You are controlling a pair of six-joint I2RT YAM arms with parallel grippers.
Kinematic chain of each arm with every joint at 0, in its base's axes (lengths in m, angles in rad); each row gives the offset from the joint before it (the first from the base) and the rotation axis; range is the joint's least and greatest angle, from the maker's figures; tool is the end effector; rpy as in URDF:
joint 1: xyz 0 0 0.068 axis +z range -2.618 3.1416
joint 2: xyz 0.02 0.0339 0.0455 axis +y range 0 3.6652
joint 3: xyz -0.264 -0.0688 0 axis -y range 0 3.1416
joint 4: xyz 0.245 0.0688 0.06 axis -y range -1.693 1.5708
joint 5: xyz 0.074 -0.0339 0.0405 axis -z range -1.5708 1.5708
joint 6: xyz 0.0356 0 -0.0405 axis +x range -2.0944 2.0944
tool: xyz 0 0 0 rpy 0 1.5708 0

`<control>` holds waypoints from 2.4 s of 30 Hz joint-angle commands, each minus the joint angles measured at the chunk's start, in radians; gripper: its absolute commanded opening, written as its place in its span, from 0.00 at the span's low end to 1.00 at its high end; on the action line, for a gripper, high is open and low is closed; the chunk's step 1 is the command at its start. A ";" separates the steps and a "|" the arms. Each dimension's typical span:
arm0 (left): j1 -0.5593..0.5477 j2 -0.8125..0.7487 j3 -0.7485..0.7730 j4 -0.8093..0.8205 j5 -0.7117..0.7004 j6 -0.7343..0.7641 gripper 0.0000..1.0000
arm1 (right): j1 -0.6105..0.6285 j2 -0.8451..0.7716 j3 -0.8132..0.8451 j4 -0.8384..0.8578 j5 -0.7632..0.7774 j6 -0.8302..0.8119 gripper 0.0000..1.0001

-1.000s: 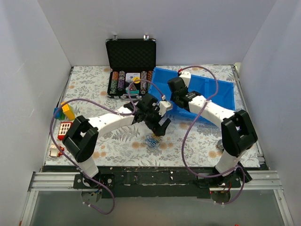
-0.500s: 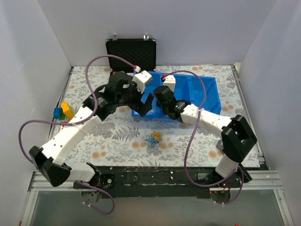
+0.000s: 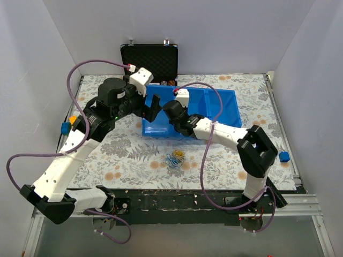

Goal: Untangle the cables

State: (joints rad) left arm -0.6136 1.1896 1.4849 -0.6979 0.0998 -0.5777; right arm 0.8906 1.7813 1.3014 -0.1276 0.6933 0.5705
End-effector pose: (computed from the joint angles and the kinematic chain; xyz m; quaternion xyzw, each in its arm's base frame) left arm 0.1937 -0.1407 0.4444 0.0425 0.8325 -0.3434 0.4326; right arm 0.2714 0.2993 0.2539 0.0225 0.8479 0.0665 0.5254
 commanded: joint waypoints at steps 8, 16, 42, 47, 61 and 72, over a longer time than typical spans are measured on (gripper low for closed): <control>0.054 -0.064 0.006 0.034 -0.046 -0.005 0.98 | 0.154 0.082 0.101 0.025 0.235 0.078 0.01; 0.055 -0.081 0.006 0.037 -0.071 -0.004 0.98 | 0.199 0.064 -0.005 -0.001 0.226 0.150 0.01; 0.055 -0.120 -0.149 0.063 -0.124 -0.002 0.98 | 0.243 0.282 0.340 -0.104 0.135 0.081 0.01; 0.055 -0.169 -0.261 0.063 -0.143 0.004 0.98 | 0.242 0.172 0.195 -0.072 0.103 0.100 0.38; 0.057 -0.220 -0.472 0.073 -0.057 0.110 0.98 | 0.252 -0.425 -0.436 0.155 0.019 -0.009 0.63; 0.057 -0.162 -0.732 0.208 -0.261 0.188 0.96 | 0.255 -0.588 -0.629 0.144 -0.152 -0.066 0.60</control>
State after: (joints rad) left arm -0.5602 1.0496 0.7811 -0.5751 -0.0689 -0.4221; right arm 1.1408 1.2766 0.7380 -0.0628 0.6472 0.5667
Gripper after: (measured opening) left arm 0.972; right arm 0.605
